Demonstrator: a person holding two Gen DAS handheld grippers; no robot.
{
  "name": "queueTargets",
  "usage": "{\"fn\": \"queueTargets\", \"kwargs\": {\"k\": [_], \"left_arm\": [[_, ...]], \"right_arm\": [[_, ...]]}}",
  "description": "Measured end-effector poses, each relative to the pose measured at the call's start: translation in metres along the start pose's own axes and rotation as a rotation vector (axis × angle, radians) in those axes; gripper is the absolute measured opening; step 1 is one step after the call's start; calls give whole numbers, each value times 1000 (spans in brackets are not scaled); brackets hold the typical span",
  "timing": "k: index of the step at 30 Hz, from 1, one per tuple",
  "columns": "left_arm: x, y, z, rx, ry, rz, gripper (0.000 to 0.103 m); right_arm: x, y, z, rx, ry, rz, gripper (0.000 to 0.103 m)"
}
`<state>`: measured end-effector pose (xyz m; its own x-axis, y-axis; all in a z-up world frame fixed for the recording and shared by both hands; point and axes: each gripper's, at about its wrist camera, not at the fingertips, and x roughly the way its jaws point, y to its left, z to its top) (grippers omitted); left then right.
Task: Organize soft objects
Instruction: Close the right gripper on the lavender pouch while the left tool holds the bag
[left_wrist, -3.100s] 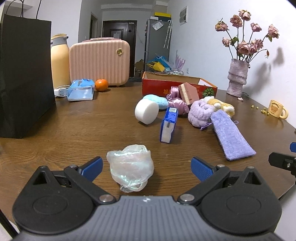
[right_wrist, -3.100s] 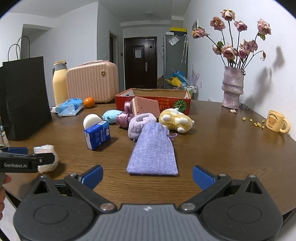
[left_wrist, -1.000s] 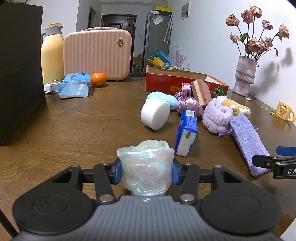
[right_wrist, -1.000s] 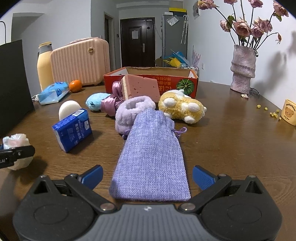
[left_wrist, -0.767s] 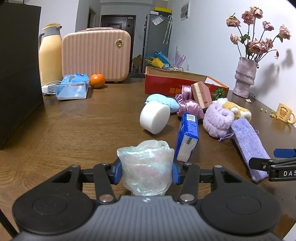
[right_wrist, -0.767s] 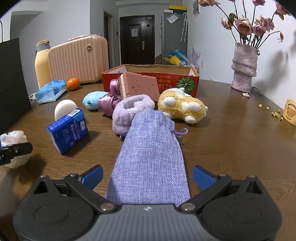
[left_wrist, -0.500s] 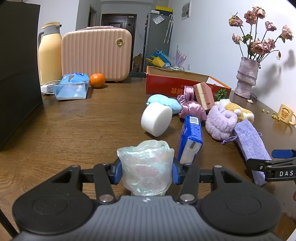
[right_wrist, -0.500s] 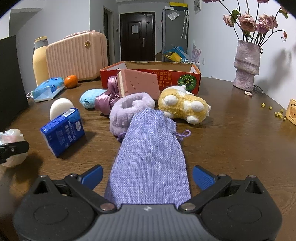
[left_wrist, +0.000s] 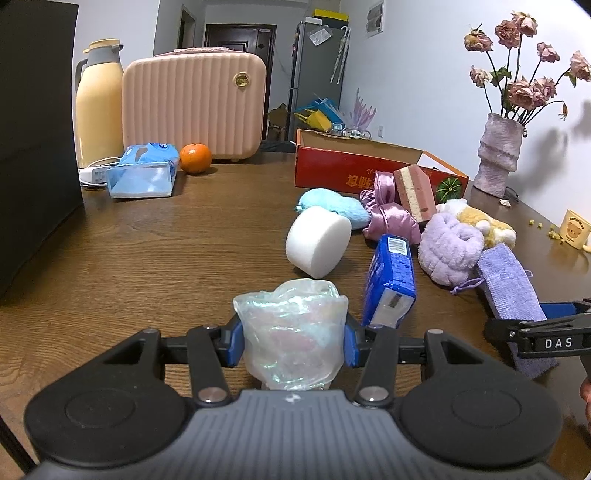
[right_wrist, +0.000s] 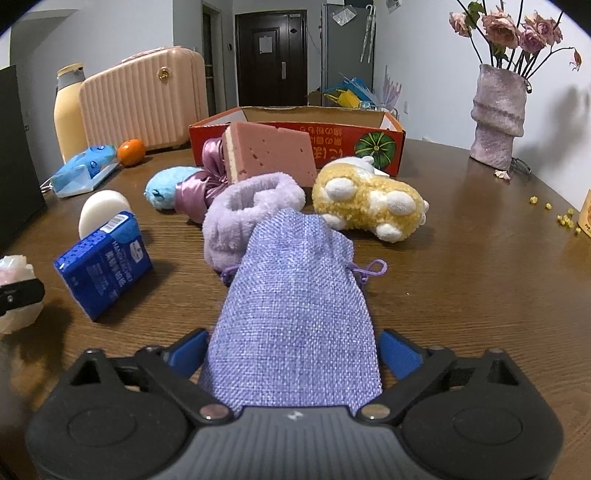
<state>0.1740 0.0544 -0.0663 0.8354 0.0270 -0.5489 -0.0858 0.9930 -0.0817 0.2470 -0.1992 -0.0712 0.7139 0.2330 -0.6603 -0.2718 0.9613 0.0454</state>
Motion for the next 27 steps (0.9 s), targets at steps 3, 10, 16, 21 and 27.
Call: {"fn": "queueTargets", "kwargs": {"k": [3,10,16,21,27], "left_arm": [[0,0,0,0,1,0,50],[1,0,0,0,-1,-2,50],[-1,-1,1,0,-11,-4,50],[-5,-2,2,0,-22,-5,50],[-10,-2,6,6,-45,-6,50]], "right_arm": [[1,0,1,-2,-3,1,89],[-1,-1,2,0,-15,9,72],[-4,-4,3,15,-27,19,53],[-8,-6,2,28,-35,28,47],[-13,-7,3,38,-48,38,41]]}}
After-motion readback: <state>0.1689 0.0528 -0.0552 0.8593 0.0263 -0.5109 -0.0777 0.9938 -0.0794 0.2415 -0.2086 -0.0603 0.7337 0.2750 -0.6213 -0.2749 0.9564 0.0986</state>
